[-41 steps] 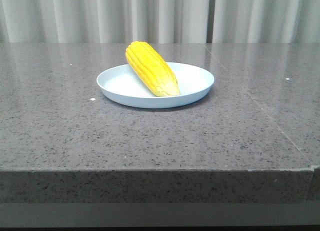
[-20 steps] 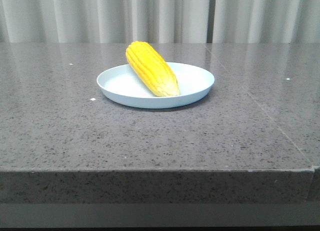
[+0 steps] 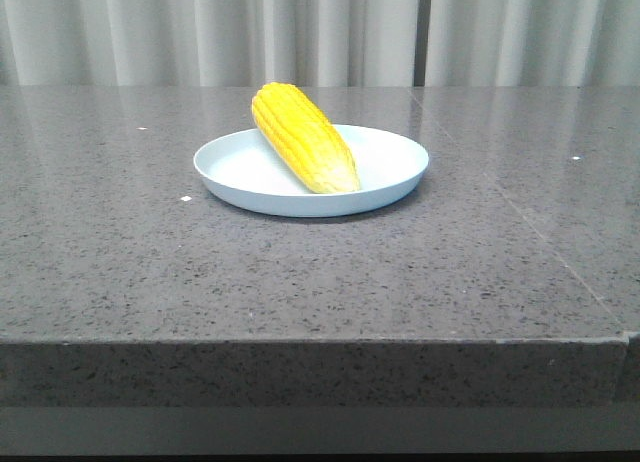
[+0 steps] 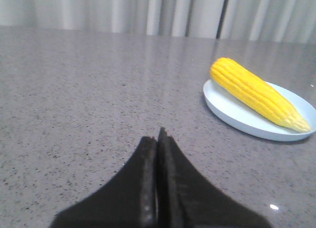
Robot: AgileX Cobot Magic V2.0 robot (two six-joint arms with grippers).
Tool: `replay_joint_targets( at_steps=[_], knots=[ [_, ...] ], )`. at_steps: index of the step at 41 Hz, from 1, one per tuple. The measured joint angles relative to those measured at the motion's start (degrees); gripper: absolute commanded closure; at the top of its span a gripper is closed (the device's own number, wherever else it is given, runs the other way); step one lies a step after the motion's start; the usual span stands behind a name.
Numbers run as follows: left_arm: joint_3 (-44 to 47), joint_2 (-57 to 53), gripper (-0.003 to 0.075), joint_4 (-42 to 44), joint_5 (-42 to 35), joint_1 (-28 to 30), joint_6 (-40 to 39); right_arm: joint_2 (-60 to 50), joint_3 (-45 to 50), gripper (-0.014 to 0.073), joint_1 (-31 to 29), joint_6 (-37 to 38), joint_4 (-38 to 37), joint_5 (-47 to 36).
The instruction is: Place corn on plate with both arms
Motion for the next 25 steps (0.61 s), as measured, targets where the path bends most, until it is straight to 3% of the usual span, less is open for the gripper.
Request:
replay_joint_targets(
  at_steps=[8,18,25],
  knots=[
    [7.5,-3.83,0.0741,0.02,-8.58,4.12,0.0,0.0,0.0,0.0662,0.0,-0.04,0.0,0.0],
    [8.96,-3.83,0.0741,0.02,-10.81,9.82,0.0,0.0,0.0,0.0662,0.0,-0.04,0.0,0.09],
    [8.96,-3.83,0.0741,0.02,-10.81,10.68,0.0,0.0,0.0,0.0662,0.0,-0.04,0.0,0.09]
  ],
)
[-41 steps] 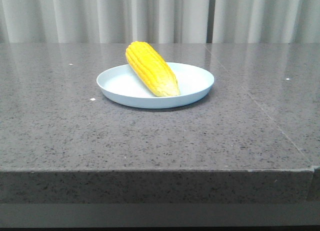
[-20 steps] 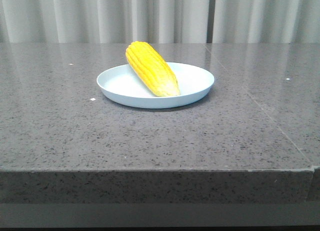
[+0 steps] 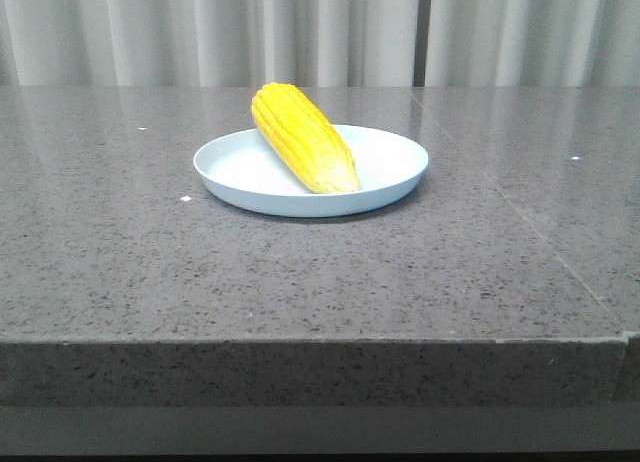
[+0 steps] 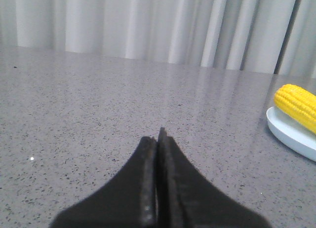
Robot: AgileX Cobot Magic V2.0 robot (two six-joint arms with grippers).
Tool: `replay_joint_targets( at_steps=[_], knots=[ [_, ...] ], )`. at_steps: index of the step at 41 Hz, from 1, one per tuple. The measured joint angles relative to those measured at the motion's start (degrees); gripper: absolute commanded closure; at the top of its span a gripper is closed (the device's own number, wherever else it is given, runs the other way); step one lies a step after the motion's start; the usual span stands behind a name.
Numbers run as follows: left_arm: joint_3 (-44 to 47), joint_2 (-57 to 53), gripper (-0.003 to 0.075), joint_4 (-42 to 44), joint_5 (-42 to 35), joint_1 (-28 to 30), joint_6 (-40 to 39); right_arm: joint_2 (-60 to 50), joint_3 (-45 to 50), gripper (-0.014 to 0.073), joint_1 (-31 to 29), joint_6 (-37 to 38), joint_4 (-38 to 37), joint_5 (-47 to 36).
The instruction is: Place corn on plate with both arms
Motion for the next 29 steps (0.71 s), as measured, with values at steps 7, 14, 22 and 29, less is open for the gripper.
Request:
replay_joint_targets(
  at_steps=[7,14,22,29],
  knots=[
    [0.0,0.0,0.0741,0.0,0.0,0.04,0.0,0.0,0.0,0.0662,0.0,-0.1,0.0,0.0],
    [0.0,0.0,0.0741,-3.43,-0.23,0.14,7.73,0.0,0.0,0.0662,0.0,-0.14,0.0,0.0],
    [0.0,0.0,0.0741,-6.31,-1.88,0.18,12.41,0.0,0.0,0.0662,0.0,-0.14,0.0,0.0],
    [0.0,0.0,0.0741,-6.38,-3.66,0.18,12.92,0.0,0.0,0.0662,0.0,-0.25,0.0,0.0]
  ],
)
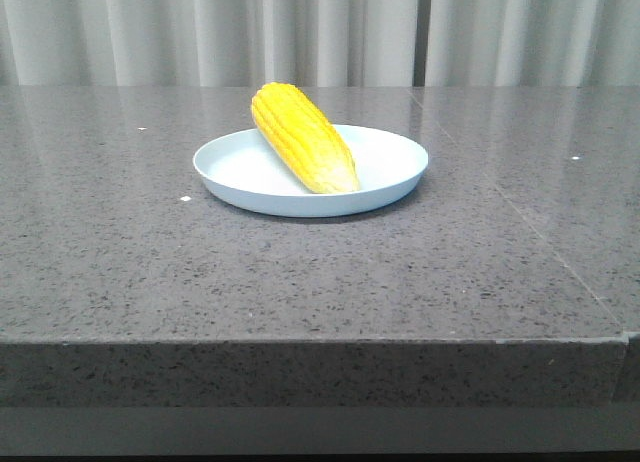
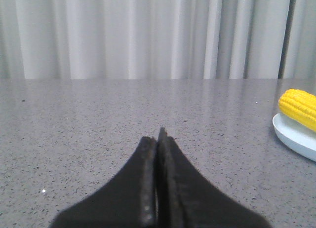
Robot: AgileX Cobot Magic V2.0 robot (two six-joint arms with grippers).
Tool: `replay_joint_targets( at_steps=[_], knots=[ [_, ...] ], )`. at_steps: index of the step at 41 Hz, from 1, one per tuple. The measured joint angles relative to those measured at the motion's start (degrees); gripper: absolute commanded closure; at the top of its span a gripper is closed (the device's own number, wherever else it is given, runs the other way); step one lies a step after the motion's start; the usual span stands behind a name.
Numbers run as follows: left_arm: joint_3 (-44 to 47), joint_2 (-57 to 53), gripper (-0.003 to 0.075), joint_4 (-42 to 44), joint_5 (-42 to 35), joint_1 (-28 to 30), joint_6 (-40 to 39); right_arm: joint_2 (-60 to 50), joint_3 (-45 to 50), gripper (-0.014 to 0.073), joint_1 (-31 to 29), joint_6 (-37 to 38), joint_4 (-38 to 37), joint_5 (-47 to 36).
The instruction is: Place corn on plate with both arms
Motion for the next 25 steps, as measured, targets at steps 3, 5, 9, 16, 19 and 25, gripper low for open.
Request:
replay_joint_targets(
  at_steps=[3,5,9,16,19,25],
  knots=[
    [0.0,0.0,0.0741,-0.05,0.0,0.0,0.09,0.0,0.0,0.0662,0.0,0.01,0.0,0.0],
    [0.0,0.0,0.0741,-0.15,0.0,0.0,0.09,0.0,0.0,0.0662,0.0,0.01,0.0,0.0],
    [0.0,0.0,0.0741,-0.14,-0.09,0.0,0.09,0.0,0.0,0.0662,0.0,0.01,0.0,0.0],
    [0.0,0.0,0.0741,-0.14,-0.09,0.0,0.09,0.0,0.0,0.0662,0.0,0.01,0.0,0.0],
    [0.0,0.0,0.0741,-0.14,-0.09,0.0,0.12,0.0,0.0,0.0662,0.0,0.01,0.0,0.0],
    [0.0,0.0,0.0741,-0.14,-0.09,0.67,0.12,0.0,0.0,0.0662,0.0,0.01,0.0,0.0]
  ],
)
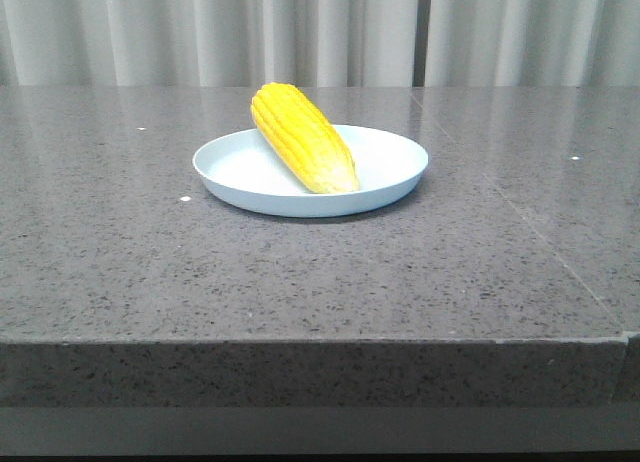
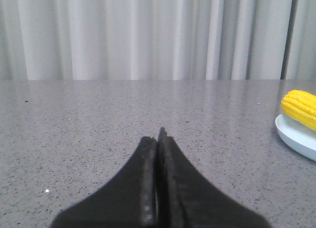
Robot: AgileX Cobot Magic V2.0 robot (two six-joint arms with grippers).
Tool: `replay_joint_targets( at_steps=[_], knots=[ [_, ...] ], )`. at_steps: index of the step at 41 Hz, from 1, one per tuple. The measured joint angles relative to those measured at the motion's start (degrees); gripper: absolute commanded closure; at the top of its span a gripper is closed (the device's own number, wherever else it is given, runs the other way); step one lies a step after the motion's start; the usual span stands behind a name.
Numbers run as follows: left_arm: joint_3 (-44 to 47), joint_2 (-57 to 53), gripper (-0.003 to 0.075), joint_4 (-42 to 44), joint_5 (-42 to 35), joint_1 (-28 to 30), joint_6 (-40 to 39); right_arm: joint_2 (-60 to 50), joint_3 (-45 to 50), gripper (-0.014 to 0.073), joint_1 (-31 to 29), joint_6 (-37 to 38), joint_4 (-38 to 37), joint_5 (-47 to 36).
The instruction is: Place corn on plate with both arms
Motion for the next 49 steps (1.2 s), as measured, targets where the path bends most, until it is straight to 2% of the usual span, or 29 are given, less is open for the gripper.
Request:
replay_joint_targets(
  at_steps=[25,37,49],
  knots=[
    [0.0,0.0,0.0741,0.0,2.16,0.37,0.0,0.0,0.0,0.0662,0.0,0.0,0.0,0.0],
    [0.0,0.0,0.0741,0.0,2.16,4.49,0.0,0.0,0.0,0.0662,0.0,0.0,0.0,0.0],
    [0.0,0.0,0.0741,0.0,2.16,4.77,0.0,0.0,0.0,0.0662,0.0,0.0,0.0,0.0]
  ],
)
